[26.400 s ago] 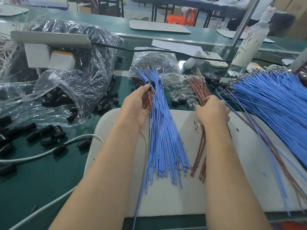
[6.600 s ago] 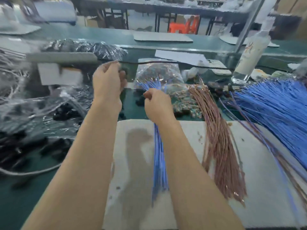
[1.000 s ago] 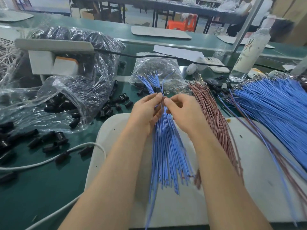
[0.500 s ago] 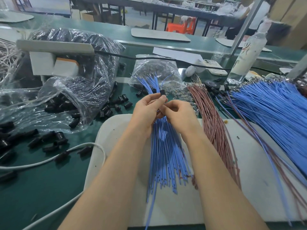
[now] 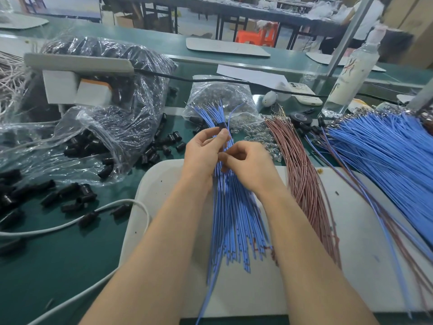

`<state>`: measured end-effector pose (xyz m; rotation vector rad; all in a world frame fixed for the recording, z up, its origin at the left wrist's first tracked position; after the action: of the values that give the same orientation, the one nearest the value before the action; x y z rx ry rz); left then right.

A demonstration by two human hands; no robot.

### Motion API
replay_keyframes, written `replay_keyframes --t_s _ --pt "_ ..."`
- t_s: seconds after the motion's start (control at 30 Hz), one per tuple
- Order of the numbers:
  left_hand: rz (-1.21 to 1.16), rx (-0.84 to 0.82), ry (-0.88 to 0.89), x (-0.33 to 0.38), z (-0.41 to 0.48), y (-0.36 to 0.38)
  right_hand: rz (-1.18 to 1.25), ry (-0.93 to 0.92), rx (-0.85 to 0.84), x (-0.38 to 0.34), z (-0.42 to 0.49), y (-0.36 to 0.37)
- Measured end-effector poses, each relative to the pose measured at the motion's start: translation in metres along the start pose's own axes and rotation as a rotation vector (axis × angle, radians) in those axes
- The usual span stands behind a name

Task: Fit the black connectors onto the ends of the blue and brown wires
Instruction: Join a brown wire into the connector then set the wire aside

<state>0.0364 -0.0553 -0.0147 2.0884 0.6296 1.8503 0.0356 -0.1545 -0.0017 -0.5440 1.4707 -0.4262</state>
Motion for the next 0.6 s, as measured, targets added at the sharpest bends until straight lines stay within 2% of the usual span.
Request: replay_keyframes --t_s 0.23,0.6 --pt "0.079 -0.023 -0.019 -0.003 0.006 -0.005 -0.021 0.016 -0.012 0.003 0.002 0.004" --pt "0.139 -0.078 0.002 -0.002 0.005 0.000 0.088 0.069 0.145 0.011 0.007 -0.006"
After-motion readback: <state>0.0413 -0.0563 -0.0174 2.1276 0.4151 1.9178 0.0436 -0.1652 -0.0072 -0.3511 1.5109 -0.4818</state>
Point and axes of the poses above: each hand's wrist, its own z-axis towards the middle knuckle, its own y-axis out of the palm, x = y × z, the point moved 7 cm from there along z, towards the middle knuckle, and after that the axes turned 3 degrees about -z, right-handed, at the moved point
